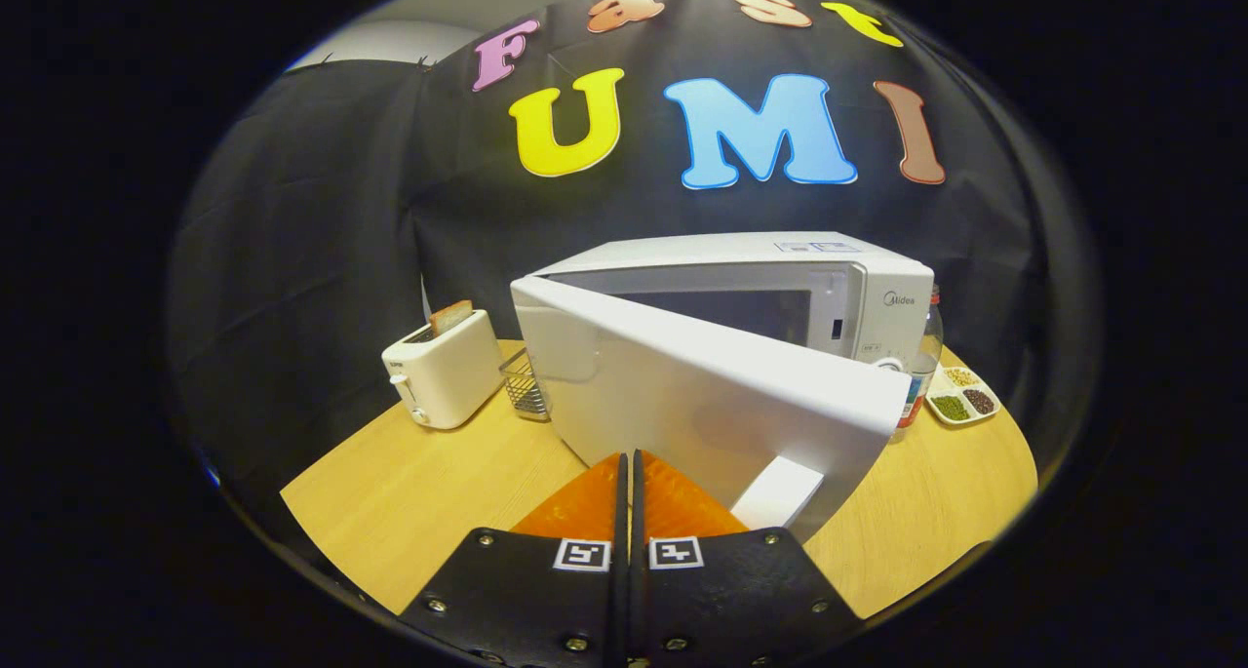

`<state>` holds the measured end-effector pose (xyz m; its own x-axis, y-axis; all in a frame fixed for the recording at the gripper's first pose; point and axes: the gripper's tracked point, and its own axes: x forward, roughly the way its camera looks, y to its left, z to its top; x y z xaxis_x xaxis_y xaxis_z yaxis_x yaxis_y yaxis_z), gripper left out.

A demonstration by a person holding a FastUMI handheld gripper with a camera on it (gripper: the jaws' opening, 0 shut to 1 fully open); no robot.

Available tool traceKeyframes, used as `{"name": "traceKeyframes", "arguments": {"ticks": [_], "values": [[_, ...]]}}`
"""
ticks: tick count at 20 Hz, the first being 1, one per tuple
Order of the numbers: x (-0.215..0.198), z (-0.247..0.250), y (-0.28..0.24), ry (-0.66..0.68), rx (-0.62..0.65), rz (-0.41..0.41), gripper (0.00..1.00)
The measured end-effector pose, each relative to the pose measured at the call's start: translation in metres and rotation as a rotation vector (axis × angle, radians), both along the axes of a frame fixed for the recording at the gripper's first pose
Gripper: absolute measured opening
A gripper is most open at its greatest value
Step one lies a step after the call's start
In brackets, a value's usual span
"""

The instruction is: Open the microwave, put the food inside, and close the microwave door.

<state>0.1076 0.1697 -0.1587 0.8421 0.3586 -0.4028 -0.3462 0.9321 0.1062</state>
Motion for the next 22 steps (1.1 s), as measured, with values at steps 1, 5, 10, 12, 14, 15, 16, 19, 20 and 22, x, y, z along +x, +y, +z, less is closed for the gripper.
{"name": "traceKeyframes", "arguments": {"ticks": [1, 5, 10, 12, 14, 15, 16, 19, 20, 22], "values": [[0.007, 0.0, -0.003, 0.0, 0.003, -0.005, 0.0], [0.037, -0.002, -0.012, 0.005, 0.018, -0.024, 0.0], [0.069, -0.005, -0.022, -0.003, 0.025, -0.057, 0.0], [0.08, -0.004, -0.025, 0.0, 0.039, -0.071, 0.0], [0.091, -0.002, -0.031, -0.009, 0.035, -0.085, 0.0], [0.097, -0.001, -0.032, -0.016, 0.034, -0.092, 0.0], [0.102, 0.0, -0.033, -0.018, 0.034, -0.098, 0.0], [0.118, 0.002, -0.038, -0.022, 0.043, -0.119, 0.0], [0.125, 0.003, -0.04, -0.023, 0.047, -0.129, 0.0], [0.138, 0.005, -0.046, -0.025, 0.051, -0.144, 0.0]]}}
